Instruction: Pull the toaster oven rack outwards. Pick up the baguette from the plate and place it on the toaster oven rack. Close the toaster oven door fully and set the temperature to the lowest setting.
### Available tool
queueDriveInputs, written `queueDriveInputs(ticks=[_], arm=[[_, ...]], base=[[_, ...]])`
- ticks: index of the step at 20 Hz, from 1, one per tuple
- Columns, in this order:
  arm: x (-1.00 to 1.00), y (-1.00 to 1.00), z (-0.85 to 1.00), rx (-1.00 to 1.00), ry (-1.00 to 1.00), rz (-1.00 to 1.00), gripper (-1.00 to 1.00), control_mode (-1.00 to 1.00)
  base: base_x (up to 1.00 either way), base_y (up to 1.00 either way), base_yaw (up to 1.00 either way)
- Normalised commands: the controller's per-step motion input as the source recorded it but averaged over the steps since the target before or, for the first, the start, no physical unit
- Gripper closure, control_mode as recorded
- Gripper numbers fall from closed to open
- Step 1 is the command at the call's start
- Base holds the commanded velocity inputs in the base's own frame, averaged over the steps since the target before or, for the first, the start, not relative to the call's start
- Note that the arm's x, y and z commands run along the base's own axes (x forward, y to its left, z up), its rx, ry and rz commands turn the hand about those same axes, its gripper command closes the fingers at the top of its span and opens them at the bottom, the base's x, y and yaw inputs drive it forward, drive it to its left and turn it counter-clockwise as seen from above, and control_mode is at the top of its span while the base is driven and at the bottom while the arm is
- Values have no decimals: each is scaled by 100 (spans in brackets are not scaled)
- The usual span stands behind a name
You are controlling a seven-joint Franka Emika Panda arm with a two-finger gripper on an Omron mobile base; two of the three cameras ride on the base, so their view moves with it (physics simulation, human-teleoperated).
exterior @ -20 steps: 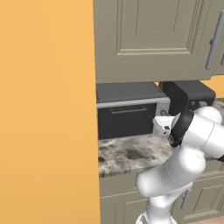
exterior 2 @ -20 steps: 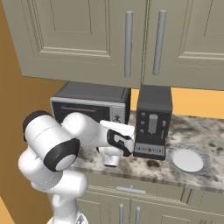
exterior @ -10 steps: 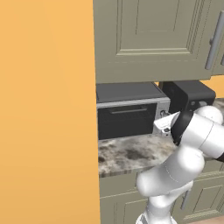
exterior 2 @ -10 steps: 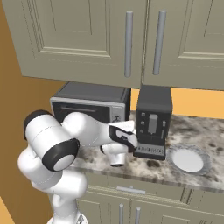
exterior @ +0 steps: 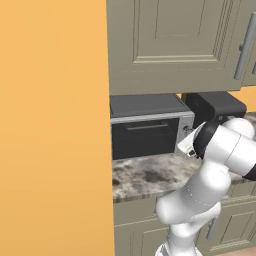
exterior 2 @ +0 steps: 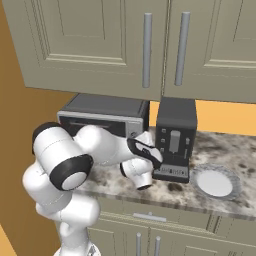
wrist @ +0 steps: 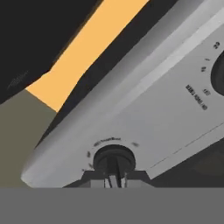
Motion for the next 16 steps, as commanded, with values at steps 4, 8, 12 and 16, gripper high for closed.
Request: queueDriveInputs(ticks=[4, 8, 12, 16], arm=[[7, 0, -6, -61, -26, 0, 100, -100], [4, 0, -2, -66, -28, 0, 100, -100], [5, 2, 0, -69, -31, 0, 100, -100], [1, 14, 0, -69, -36, -2, 100, -100]], base=[[0, 0, 0], [0, 0, 0], [0, 0, 0], [0, 0, 0]])
